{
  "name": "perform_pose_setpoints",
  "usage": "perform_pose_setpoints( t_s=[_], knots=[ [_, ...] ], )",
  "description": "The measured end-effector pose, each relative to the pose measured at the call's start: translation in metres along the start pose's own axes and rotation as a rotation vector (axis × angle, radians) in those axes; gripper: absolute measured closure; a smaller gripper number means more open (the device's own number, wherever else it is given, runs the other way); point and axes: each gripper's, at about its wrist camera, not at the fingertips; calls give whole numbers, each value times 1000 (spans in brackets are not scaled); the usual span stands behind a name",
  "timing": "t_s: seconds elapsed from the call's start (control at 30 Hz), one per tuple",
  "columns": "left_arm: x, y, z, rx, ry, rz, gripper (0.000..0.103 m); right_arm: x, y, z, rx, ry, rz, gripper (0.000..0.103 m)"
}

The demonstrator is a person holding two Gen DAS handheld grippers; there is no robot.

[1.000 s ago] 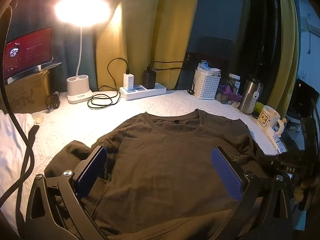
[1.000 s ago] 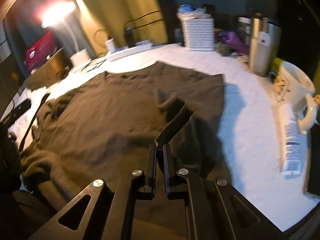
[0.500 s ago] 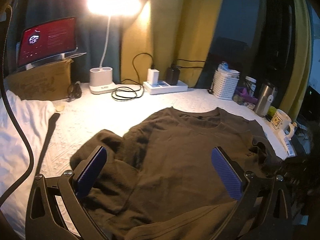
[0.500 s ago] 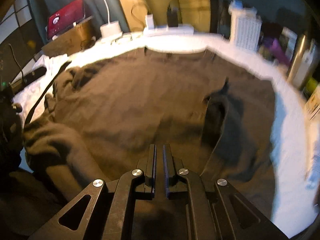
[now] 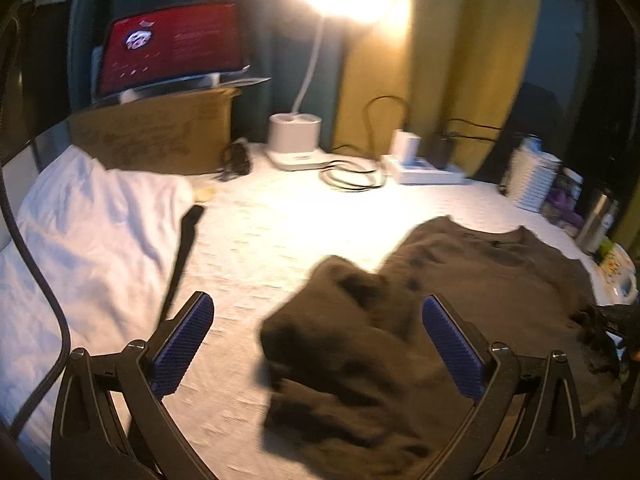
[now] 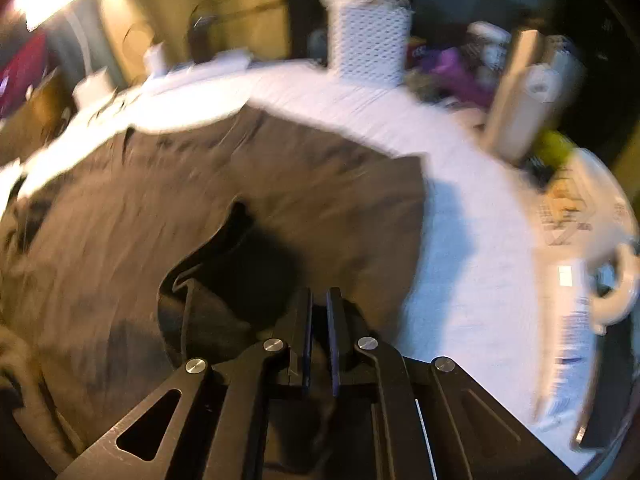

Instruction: Fold small clothes

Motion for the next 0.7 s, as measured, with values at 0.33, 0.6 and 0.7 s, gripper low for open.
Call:
perform_pose_setpoints(
  t_s=[0.33, 0.6, 0.7],
  knots=[
    [72, 13, -29, 40, -100, -223, 3, -1, 16, -39, -48, 162, 5, 95],
    [72, -7, -22, 92, -178, -247, 93, 3, 16, -17, -13, 26, 4, 93],
    [53, -6, -24, 87, -131, -175, 96, 1, 16, -11, 0, 18, 10, 90]
  ],
)
Point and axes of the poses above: each gripper's, at about its wrist camera, not at the fingertips, and x roughly the way its jaws point, z to its right, y to its top, and after that the axes turned 4 degrees about -y, right-handed
